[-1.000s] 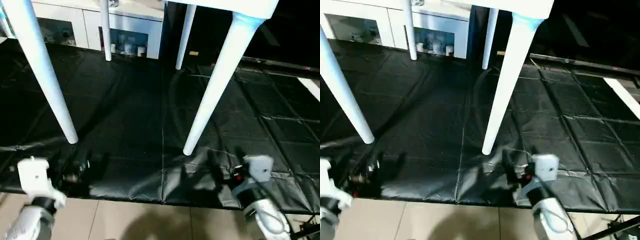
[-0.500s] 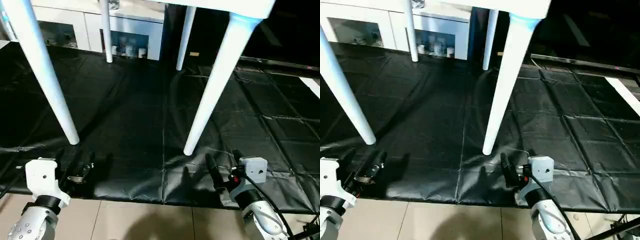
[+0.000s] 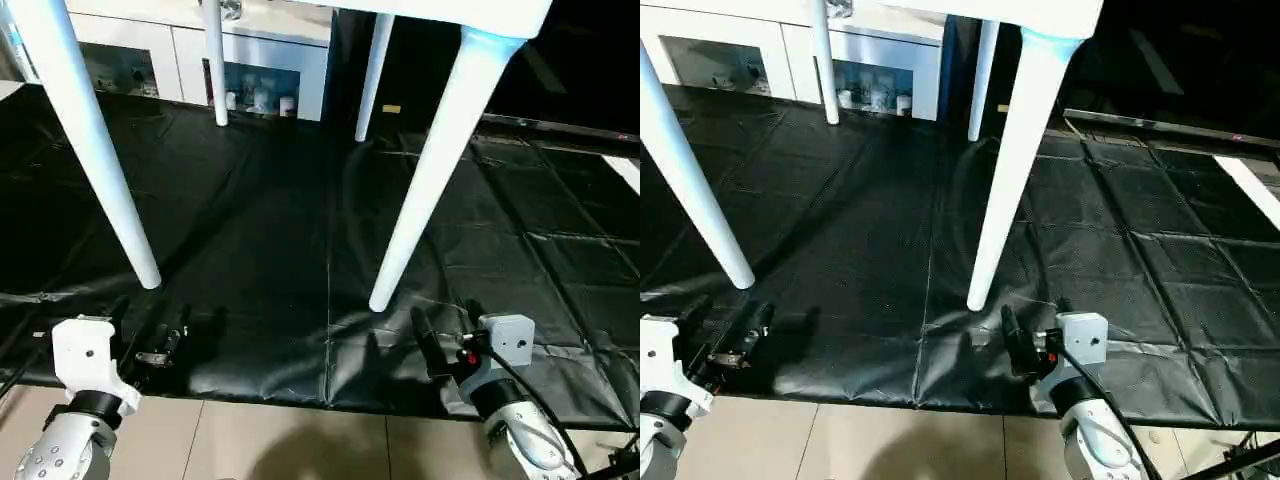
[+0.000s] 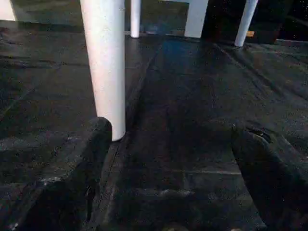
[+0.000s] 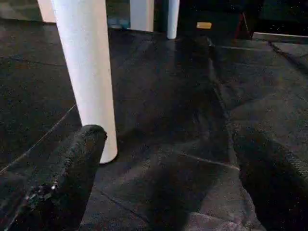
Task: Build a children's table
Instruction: Flip table
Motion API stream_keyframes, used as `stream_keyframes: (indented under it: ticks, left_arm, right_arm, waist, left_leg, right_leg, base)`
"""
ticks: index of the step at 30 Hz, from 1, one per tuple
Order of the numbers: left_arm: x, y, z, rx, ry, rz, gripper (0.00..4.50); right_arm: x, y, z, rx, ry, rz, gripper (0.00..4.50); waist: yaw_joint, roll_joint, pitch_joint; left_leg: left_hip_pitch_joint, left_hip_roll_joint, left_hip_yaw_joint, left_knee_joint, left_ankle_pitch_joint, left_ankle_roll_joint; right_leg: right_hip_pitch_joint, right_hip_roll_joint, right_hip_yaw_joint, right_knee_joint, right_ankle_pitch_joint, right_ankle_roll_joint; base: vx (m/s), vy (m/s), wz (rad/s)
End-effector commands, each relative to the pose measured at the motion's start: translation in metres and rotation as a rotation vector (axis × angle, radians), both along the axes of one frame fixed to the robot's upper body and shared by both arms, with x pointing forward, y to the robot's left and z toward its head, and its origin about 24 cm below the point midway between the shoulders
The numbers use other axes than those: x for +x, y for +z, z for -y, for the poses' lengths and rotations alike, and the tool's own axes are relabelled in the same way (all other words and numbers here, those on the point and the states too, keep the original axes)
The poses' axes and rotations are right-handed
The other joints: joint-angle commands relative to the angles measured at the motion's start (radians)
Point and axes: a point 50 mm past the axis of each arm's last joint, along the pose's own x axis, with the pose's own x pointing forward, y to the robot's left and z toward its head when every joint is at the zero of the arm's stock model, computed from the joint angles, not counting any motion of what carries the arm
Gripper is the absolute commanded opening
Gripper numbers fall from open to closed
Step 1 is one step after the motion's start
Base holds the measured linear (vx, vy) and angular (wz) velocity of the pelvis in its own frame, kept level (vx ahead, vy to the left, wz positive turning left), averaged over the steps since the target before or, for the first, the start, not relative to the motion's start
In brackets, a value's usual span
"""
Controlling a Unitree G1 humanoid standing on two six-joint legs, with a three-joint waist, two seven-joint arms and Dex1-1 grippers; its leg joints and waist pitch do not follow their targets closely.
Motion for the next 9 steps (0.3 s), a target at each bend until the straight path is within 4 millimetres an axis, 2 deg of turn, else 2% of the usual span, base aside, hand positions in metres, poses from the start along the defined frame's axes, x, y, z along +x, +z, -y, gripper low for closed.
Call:
stream_keyframes:
  ticks: [1,9]
  left_arm:
    - [0.0012,0.0043,0.0029,0.006,-0.014,0.018,4.43]
    - [0.0012,0.0043,0.0029,0.006,-0.014,0.018,4.43]
  right_arm:
    - [-0.0008,0.003,0.0026,-0.017,-0.006,0.005,4.5]
    - [-0.0008,0.003,0.0026,-0.017,-0.006,0.005,4.5]
  waist:
    - [0.001,0.027,-0.032]
    - [0.002,0.027,-0.033]
  left_leg:
    - [0.006,0.03,-0.016,-0.08,-0.387,-0.021]
    - [0.006,0.031,-0.016,-0.079,-0.383,-0.019]
  right_leg:
    - [0.02,-0.065,0.056,-0.092,-0.281,-0.053]
    - [0.021,-0.065,0.056,-0.09,-0.275,-0.056]
  base:
    - [0.0,0.0,0.0]
    - [0.0,0.0,0.0]
